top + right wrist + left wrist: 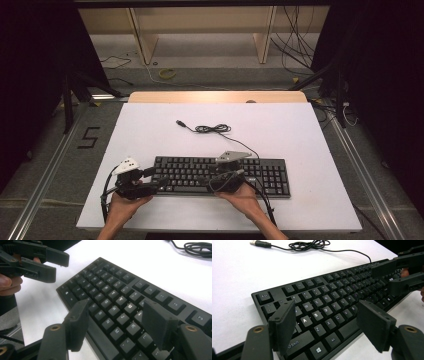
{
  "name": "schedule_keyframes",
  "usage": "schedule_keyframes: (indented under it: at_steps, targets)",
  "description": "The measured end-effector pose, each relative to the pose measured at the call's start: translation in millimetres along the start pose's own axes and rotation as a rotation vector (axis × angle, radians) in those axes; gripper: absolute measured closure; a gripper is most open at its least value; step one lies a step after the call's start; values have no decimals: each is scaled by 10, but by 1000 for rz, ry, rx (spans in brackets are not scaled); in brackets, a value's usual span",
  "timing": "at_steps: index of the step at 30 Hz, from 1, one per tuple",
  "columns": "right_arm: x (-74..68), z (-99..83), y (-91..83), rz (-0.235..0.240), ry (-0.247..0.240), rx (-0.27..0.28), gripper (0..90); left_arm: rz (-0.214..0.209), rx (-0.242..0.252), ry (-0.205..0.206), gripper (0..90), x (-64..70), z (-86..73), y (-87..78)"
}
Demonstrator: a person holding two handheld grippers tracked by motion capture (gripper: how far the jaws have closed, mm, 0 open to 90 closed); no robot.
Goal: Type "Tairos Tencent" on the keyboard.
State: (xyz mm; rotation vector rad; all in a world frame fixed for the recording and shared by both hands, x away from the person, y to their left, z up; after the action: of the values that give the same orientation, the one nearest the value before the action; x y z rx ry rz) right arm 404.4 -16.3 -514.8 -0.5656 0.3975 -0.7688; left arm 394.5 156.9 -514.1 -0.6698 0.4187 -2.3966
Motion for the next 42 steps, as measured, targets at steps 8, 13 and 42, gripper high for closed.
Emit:
schedule_keyframes:
  at_steps: [8,13,42]
  targets:
    - [-24,80,67,8,1,-6,368,11,-20,-8,335,-18,-26,5]
    - [-51,135,109,12,-2,-6,362,32,-45,-22,407,-65,-60,0]
    - [-147,260,491,-17,-45,-54,783,91,-191,-23,890,-218,-256,9]
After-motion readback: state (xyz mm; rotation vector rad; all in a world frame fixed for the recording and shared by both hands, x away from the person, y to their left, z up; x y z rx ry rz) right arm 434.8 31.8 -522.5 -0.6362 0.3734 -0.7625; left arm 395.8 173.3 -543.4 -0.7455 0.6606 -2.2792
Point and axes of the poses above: each handheld gripper's, and its own axes: y roughly forward along the jaws, z roughly out of its top, x roughly to its right, the point moved 10 cm from there along y, roughly forward along the jaws, and after that the axes turned 11 degrees about -z, right-handed, at the moved point
